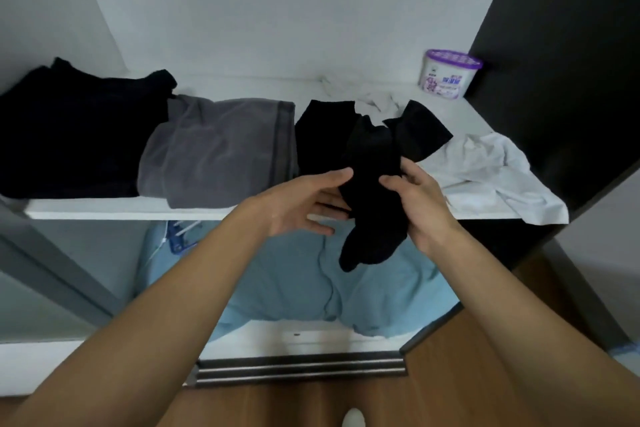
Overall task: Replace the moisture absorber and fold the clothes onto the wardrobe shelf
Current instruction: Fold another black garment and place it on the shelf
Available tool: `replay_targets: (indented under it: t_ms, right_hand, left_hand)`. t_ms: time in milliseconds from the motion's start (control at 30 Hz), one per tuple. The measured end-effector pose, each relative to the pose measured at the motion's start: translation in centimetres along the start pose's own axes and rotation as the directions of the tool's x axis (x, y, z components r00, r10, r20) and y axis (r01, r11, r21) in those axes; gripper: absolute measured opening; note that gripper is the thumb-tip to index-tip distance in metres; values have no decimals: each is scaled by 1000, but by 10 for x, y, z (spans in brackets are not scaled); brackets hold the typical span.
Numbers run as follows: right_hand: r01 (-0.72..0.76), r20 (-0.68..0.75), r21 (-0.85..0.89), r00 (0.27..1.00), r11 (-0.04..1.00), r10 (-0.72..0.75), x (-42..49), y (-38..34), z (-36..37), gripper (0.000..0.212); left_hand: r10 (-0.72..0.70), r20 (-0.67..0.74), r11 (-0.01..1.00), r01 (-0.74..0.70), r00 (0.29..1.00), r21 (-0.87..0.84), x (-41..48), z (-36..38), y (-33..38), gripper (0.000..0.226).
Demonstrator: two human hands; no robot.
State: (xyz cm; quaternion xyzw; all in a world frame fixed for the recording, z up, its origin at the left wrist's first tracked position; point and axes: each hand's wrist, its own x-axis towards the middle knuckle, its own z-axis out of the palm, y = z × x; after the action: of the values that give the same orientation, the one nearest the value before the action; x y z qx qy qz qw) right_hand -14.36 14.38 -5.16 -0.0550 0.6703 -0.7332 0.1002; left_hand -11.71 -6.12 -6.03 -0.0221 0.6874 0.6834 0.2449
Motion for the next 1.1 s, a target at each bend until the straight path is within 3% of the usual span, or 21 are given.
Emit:
replay_targets:
  t_ms: [133, 233, 333, 433, 567, 667, 733, 833, 933, 1000, 1100]
  right_hand:
    - [76, 104, -204, 993, 976, -56, -56, 15, -2, 45]
    - [109, 201, -388, 979, 915, -31, -91, 30, -15, 30]
    - [12, 215, -367, 974, 930, 72, -121, 46, -28, 42]
    - [-62, 121, -255, 988, 965, 96, -147, 67, -50, 26]
    - [-204, -183, 55, 960, 977, 211, -185, 93, -97, 18]
    - [-342, -374, 54, 864, 938, 336, -214, 119, -136, 17]
    - [-482, -374, -61, 823, 874, 427, -234, 139, -149, 25]
    - [-613, -260, -342, 790, 712, 555, -271, 166, -153, 27]
    - [-471, -49, -685, 791, 555, 610, -299, 167, -141, 35]
    - [-333, 60, -680, 863, 653, 502, -308, 157, -127, 35]
    - [-283, 293, -351, 872, 892, 392, -327, 133, -105, 26]
  left_hand:
    - [-31, -104, 983, 11, 994, -185, -2, 24, -17, 74]
    - [16, -132, 909, -69, 991, -411, -2, 54, -34, 61]
    - [-47, -199, 849, -66, 979, -525, -10, 79, -52, 45]
    - [-71, -217, 790, -78, 974, -608, -27, 96, -70, 34]
    - [5, -289, 658, -220, 957, -720, -55, 115, -89, 30]
    - [25, -367, 644, -296, 930, -706, -78, 138, -104, 35]
    - [29, -386, 654, -310, 922, -691, -95, 162, -117, 34]
    - [22, -387, 676, -299, 922, -673, -122, 196, -138, 36]
    - [18, -413, 720, -298, 911, -627, -151, 210, -142, 37]
    - [27, -418, 739, -300, 908, -603, -168, 214, -138, 33]
    - [26, -381, 767, -263, 924, -585, -184, 226, -138, 33]
